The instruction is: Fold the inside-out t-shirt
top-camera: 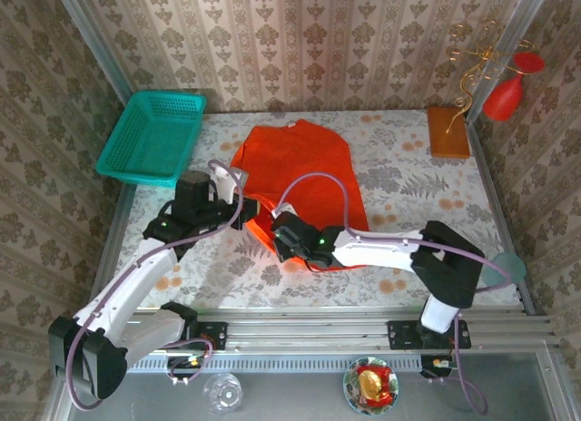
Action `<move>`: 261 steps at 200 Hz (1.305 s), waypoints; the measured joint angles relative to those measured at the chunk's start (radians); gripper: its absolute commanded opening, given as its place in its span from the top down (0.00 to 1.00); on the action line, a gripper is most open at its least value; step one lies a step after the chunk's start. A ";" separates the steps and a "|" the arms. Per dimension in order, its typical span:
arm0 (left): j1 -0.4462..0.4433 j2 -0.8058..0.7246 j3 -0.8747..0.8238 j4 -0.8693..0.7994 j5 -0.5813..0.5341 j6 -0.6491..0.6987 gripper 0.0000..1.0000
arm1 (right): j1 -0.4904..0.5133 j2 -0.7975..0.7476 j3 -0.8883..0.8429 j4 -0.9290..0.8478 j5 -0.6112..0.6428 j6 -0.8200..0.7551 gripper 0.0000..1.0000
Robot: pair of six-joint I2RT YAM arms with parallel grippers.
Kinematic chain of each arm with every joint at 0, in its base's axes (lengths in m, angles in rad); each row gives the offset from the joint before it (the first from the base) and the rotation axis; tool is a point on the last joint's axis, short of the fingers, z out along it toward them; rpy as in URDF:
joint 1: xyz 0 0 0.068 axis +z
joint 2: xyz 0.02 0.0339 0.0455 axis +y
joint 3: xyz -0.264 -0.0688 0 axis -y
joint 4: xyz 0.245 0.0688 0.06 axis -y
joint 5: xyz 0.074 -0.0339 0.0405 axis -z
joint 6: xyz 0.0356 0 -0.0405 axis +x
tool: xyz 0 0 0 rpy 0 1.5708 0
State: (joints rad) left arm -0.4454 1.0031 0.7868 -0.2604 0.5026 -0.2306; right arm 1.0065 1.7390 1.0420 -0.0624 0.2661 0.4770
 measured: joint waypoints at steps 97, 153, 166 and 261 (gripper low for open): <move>-0.077 -0.065 0.055 -0.110 0.030 0.016 1.00 | -0.174 0.270 0.261 0.135 0.019 0.058 0.77; -0.106 -0.098 0.105 -0.158 0.061 0.006 1.00 | -0.282 0.191 0.174 0.095 0.044 0.108 0.69; -0.116 -0.101 0.109 -0.160 0.071 -0.001 1.00 | -0.285 0.154 0.154 0.072 0.043 0.114 0.63; -0.157 -0.100 0.156 -0.173 0.092 -0.013 1.00 | -0.207 0.317 0.434 -0.190 0.019 0.058 0.08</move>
State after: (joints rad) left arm -0.6025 0.9031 0.9432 -0.4335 0.5945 -0.2436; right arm 0.7998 2.0563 1.4757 -0.2527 0.2852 0.5346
